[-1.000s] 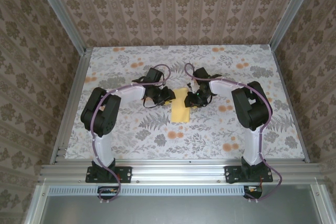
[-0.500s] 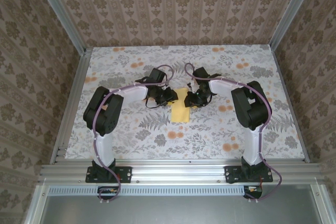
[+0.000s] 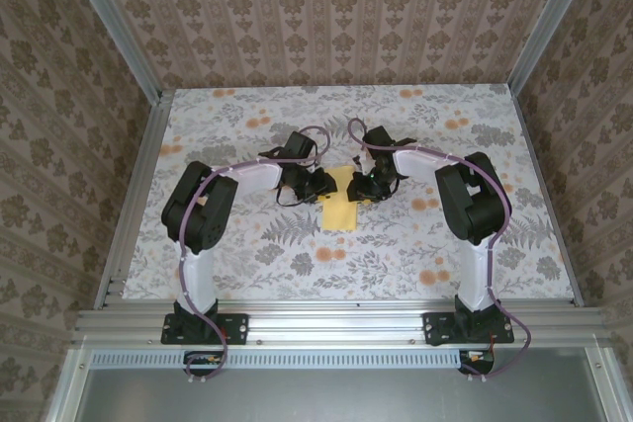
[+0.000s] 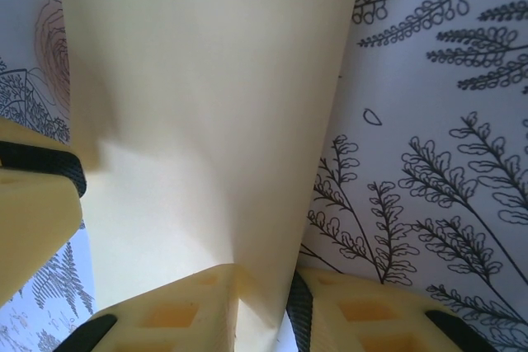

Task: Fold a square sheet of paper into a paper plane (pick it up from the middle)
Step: Hold the square sheet of paper at the center of the table.

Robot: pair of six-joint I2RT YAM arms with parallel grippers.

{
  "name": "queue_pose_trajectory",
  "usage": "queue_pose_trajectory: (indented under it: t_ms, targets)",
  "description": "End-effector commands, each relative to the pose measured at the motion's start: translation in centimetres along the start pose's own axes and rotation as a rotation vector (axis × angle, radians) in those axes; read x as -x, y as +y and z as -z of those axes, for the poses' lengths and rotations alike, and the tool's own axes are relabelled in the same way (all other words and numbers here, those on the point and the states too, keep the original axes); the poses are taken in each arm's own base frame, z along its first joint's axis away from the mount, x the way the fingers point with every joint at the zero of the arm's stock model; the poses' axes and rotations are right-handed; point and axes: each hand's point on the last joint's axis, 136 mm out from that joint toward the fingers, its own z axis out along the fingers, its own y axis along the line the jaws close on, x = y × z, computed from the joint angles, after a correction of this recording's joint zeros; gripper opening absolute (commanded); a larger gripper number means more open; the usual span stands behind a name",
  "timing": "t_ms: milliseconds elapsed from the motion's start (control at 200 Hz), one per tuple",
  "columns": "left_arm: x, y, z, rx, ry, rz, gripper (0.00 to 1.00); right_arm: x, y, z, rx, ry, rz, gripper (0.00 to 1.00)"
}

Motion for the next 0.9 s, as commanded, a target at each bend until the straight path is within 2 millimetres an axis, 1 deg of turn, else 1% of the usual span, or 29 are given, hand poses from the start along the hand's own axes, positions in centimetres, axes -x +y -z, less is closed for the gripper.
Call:
queue_pose_trajectory:
  t_ms: [0,435,895]
  targets:
    - [0.04,-0.58,-0.41,-0.011,0.012,0.003,0.28,-1.99,-5.82,-2.63,-0.217,0.069,-0.072,0.26]
    - [-0.03,-0.78,-0.38,-0.014,0.012,-0.002,0.28,-2.12,-6.21,-2.74,-0.237,0.074,-0.092,0.29]
    - [-0.45,-0.42,-0.79,-0.001,0.026,0.001,0.27,-2.35,-6.73,-2.95,-0.260,0.082,-0.116,0.27]
